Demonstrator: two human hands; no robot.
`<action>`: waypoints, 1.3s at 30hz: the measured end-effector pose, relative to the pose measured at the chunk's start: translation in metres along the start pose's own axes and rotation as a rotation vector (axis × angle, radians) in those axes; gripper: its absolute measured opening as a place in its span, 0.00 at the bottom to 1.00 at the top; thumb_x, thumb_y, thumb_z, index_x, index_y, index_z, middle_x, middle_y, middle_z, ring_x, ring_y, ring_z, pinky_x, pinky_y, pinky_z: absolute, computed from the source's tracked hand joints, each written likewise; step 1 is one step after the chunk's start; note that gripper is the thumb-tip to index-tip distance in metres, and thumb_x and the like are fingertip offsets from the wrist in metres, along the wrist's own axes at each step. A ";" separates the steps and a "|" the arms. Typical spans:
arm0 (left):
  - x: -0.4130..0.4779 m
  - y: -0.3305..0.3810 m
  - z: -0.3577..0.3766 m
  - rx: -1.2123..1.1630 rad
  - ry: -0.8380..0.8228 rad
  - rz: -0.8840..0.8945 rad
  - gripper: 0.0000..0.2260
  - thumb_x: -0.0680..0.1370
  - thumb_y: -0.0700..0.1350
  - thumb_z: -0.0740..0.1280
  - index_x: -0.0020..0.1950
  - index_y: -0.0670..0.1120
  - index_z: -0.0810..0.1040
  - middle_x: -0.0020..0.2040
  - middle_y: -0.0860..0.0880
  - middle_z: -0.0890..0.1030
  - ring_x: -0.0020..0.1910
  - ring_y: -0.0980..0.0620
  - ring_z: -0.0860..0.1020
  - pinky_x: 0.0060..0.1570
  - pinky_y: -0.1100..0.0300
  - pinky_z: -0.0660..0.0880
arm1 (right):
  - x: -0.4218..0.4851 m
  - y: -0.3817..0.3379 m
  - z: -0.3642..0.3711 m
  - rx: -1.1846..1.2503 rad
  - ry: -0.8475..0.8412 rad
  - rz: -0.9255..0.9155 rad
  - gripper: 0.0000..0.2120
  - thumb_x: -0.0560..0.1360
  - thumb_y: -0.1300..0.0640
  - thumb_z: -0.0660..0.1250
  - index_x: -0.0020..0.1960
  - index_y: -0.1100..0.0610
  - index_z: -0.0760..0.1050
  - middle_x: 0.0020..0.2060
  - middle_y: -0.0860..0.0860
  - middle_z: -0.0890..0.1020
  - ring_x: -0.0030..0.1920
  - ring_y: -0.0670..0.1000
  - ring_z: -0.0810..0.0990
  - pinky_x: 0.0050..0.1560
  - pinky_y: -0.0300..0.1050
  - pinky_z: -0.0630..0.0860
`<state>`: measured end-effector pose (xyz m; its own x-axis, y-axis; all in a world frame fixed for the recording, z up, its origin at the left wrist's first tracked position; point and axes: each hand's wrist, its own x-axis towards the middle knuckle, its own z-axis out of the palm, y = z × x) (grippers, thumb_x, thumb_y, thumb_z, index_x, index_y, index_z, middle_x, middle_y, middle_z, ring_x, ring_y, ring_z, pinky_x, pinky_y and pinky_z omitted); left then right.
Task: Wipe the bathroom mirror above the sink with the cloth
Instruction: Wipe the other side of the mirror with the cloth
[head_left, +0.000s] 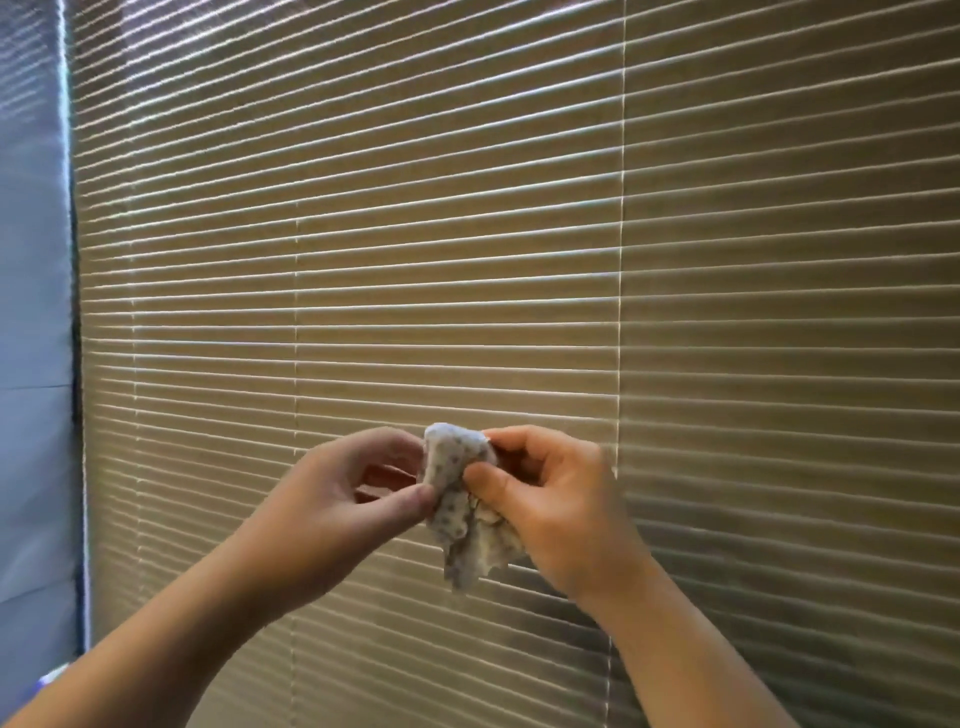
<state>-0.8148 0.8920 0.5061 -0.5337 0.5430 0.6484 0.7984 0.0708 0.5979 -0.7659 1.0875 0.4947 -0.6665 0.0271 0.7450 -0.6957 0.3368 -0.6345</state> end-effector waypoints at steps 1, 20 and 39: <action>-0.002 -0.002 0.003 -0.032 0.023 -0.017 0.16 0.67 0.59 0.73 0.51 0.53 0.82 0.51 0.49 0.84 0.51 0.49 0.82 0.49 0.55 0.80 | 0.000 0.006 0.003 0.068 -0.001 0.017 0.08 0.74 0.61 0.73 0.52 0.53 0.83 0.44 0.48 0.87 0.47 0.49 0.86 0.46 0.46 0.84; -0.071 -0.095 -0.038 0.035 0.733 -0.290 0.17 0.59 0.53 0.75 0.36 0.45 0.72 0.30 0.47 0.72 0.31 0.49 0.71 0.32 0.58 0.69 | 0.010 0.108 0.156 0.220 -0.242 -0.088 0.27 0.65 0.46 0.75 0.64 0.47 0.76 0.57 0.40 0.78 0.61 0.44 0.78 0.58 0.38 0.75; -0.170 -0.180 -0.143 -0.267 1.096 -0.437 0.05 0.66 0.42 0.68 0.40 0.41 0.78 0.37 0.41 0.80 0.34 0.48 0.78 0.34 0.56 0.75 | 0.036 0.132 0.324 0.825 -0.359 0.422 0.08 0.76 0.55 0.65 0.47 0.53 0.83 0.42 0.69 0.79 0.40 0.59 0.78 0.40 0.54 0.74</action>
<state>-0.9082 0.6674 0.3556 -0.8002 -0.4907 0.3449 0.4777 -0.1737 0.8612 -0.9684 0.8274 0.3710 -0.8492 -0.3387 0.4052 -0.2607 -0.3985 -0.8793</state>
